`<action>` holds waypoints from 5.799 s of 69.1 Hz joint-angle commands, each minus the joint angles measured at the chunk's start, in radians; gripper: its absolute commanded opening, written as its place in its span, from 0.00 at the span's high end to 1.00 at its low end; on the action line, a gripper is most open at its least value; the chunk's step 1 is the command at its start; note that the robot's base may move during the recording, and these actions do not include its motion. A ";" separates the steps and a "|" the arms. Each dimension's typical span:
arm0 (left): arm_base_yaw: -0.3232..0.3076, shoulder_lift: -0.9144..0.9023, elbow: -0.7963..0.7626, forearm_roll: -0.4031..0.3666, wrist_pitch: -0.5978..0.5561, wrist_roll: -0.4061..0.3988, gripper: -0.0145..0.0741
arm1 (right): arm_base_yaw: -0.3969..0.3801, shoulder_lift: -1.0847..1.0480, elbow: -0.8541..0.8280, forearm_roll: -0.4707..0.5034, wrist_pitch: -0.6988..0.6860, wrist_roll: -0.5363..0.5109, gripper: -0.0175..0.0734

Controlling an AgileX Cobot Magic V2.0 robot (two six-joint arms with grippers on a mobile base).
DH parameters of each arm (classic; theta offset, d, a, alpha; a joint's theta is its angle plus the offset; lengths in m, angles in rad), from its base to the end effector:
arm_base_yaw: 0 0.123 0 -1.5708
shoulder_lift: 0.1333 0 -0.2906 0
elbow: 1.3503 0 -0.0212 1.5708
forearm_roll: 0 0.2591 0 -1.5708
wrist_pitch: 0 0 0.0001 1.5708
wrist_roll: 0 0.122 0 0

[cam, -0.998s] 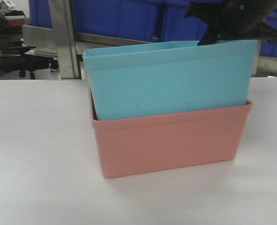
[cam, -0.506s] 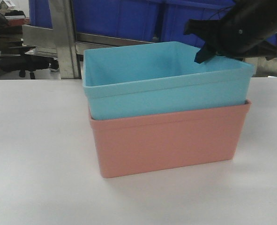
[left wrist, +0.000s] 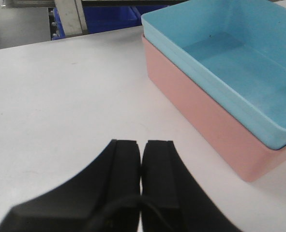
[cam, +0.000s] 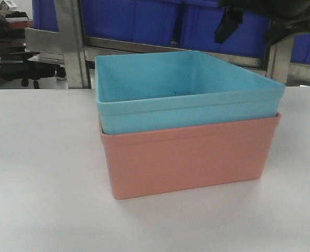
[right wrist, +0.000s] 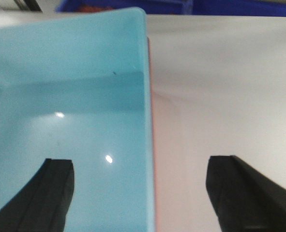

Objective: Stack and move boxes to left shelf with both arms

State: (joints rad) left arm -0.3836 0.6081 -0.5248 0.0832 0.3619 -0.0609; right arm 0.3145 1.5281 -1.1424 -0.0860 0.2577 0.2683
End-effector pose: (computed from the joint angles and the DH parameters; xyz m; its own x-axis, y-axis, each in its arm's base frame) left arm 0.1487 -0.0561 0.2988 -0.3180 0.1466 -0.9367 0.3540 0.9349 0.0261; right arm 0.3658 0.1162 0.2921 -0.5464 0.0158 -0.8374 -0.1943 0.9702 0.1451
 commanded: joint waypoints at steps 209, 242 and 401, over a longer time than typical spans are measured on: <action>-0.083 1.168 -1.149 -0.092 0.612 -0.276 0.84 | -0.001 0.220 -0.416 0.086 0.496 -0.218 0.77; -0.246 0.953 -0.978 0.121 0.620 -0.437 0.84 | 0.000 -0.144 -0.143 0.086 0.471 -0.154 0.77; -0.419 0.599 -0.574 0.114 0.500 -0.544 0.84 | 0.209 -0.457 0.129 0.105 0.557 -0.070 0.77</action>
State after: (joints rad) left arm -0.8010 1.2561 -1.0701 0.1183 0.8923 -0.6288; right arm 0.5300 1.1069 -0.9826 0.0910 0.8459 0.2300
